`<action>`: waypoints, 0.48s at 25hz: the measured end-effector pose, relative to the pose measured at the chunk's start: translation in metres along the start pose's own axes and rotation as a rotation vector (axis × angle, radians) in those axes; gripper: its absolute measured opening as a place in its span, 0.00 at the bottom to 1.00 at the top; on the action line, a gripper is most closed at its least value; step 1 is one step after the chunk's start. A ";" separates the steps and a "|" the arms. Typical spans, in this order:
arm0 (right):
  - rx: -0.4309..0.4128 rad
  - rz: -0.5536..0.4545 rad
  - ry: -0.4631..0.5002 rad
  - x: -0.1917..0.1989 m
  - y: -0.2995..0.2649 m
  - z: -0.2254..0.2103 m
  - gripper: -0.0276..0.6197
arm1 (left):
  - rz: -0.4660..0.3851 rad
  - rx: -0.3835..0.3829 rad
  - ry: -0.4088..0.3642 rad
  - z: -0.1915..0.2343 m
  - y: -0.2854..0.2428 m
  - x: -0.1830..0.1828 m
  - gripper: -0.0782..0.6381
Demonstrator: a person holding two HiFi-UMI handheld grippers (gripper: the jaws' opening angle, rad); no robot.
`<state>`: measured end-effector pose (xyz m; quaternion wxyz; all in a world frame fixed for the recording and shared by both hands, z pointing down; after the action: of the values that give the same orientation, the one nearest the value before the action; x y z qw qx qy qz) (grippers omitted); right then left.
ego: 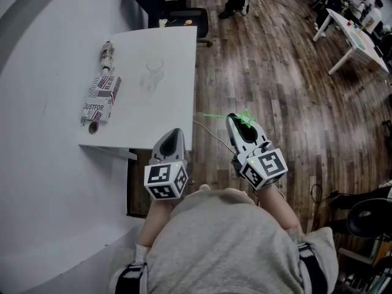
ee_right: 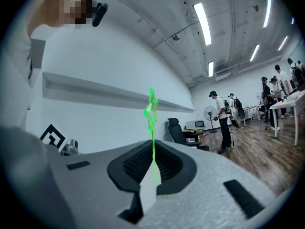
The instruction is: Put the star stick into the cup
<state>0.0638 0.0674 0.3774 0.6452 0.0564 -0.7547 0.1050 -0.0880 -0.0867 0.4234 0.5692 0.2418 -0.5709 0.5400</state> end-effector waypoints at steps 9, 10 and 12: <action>-0.018 0.016 -0.010 -0.004 -0.029 -0.005 0.06 | 0.006 -0.016 0.022 0.017 -0.016 -0.007 0.12; -0.022 0.018 -0.010 -0.004 -0.033 -0.006 0.06 | 0.006 -0.021 0.027 0.019 -0.018 -0.007 0.12; -0.030 0.024 -0.005 -0.003 -0.041 -0.011 0.06 | 0.006 -0.032 0.035 0.024 -0.024 -0.008 0.12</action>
<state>0.0840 0.0295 0.3798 0.6426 0.0382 -0.7585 0.1012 -0.0740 -0.1182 0.4303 0.5813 0.2215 -0.5701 0.5367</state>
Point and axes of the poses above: the fingertips, and each gripper's own axes: y backward along the fingers, z to its left, x out of its underside, the point moved 8 cm from there along y, backward along the fingers, and after that the axes turned 6 degrees about z, right-handed, at the moved point
